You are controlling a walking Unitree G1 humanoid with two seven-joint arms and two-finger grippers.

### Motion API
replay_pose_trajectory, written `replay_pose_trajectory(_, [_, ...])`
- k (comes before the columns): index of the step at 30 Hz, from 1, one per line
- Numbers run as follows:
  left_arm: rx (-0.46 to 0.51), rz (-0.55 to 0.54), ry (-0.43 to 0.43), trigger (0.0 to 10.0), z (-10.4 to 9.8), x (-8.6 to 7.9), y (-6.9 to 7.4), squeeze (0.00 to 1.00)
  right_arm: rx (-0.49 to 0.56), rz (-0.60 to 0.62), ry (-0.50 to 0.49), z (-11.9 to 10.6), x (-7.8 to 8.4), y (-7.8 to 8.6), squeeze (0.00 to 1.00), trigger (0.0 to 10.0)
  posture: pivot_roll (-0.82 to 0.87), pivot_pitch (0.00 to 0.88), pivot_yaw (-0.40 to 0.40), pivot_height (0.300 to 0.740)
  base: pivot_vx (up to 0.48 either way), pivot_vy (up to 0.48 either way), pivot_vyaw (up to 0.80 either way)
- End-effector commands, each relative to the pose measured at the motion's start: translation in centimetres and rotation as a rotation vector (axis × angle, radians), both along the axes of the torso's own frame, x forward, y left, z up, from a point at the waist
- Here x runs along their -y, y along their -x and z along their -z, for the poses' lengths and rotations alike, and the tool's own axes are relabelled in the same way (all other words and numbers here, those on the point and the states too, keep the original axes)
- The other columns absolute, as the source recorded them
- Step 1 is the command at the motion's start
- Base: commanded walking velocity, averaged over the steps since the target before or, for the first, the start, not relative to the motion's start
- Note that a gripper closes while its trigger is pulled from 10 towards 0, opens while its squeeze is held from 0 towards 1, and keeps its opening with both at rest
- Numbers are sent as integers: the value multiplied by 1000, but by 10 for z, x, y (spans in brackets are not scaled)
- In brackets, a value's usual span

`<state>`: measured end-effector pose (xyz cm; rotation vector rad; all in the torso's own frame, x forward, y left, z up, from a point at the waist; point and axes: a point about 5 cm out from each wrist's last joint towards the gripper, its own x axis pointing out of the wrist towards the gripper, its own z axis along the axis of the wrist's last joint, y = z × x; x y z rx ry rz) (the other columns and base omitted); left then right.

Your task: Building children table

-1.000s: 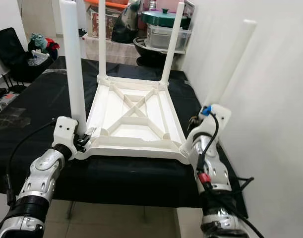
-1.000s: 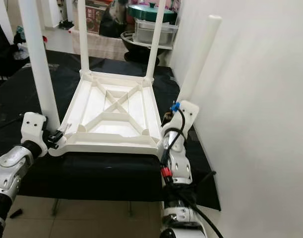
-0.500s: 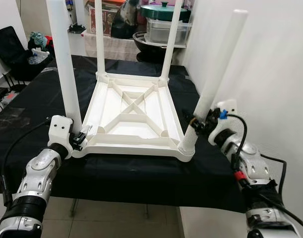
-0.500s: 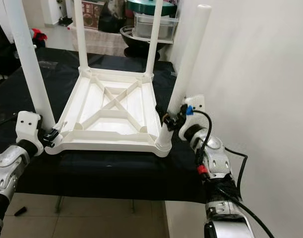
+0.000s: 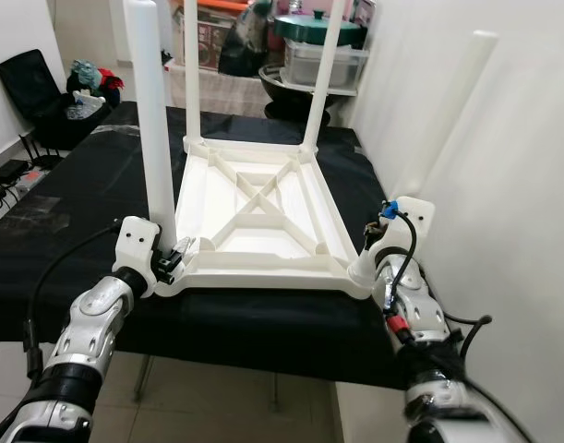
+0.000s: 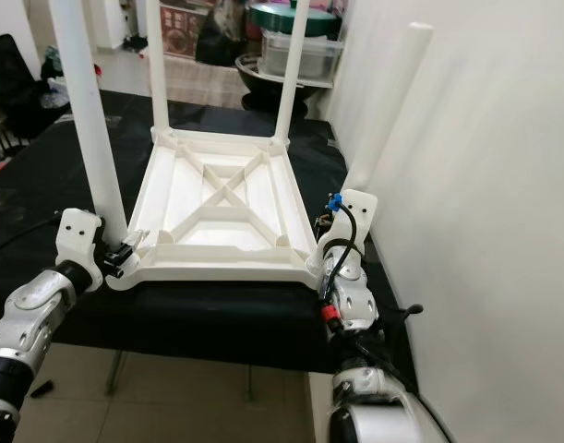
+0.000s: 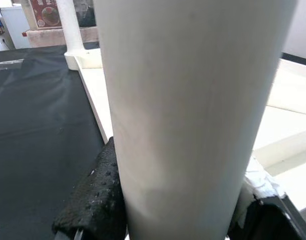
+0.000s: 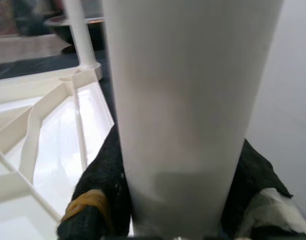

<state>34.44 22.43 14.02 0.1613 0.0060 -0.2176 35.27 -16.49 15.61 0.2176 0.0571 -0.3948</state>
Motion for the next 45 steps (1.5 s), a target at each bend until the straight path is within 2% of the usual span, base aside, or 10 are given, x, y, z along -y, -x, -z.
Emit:
replay_pose_trajectory(1, [5,-162,-26,10000,-5,-39,6,0,-163,240,-112,37,25,29,0,0,114,0,-103,740,0,0,0])
replay_pose_trajectory(8, [2,-148,-17,10000,-3,-32,3,0,13,-96,-87,7,-16,17,0,10000,102,0,-107,740,0,0,0])
replay_pose_trajectory(9, [2,-147,-18,10000,-3,-32,3,0,40,-126,-65,4,-11,16,1000,10000,104,0,-109,740,0,0,0])
replay_pose_trajectory(14, [0,-155,-13,10000,-1,-34,5,0,45,-238,71,-11,13,3,0,10000,98,0,-117,740,0,0,0])
replay_pose_trajectory(22, [-1,-157,-14,10000,0,-35,6,0,160,-573,163,-33,29,-5,0,10000,98,0,-120,740,0,0,0])
replay_pose_trajectory(26, [3,-157,-12,10000,-1,-34,4,0,134,-778,249,-30,31,-2,0,0,101,0,-124,740,0,0,0])
replay_pose_trajectory(31, [1,-155,-15,10000,0,-33,5,0,-102,280,-55,13,85,10,0,0,102,0,-117,740,0,0,0])
replay_pose_trajectory(42, [3,-146,-8,10000,-2,-31,3,0,-159,233,-180,31,25,36,0,0,95,0,-114,740,0,0,0])
replay_pose_trajectory(43, [3,-146,-7,10000,-2,-30,3,0,-98,53,-218,23,12,26,0,10000,88,0,-108,740,0,0,0])
replay_pose_trajectory(45, [2,-145,-7,10000,-2,-30,2,0,-41,-82,-224,13,2,21,0,10000,88,0,-108,740,0,0,0])
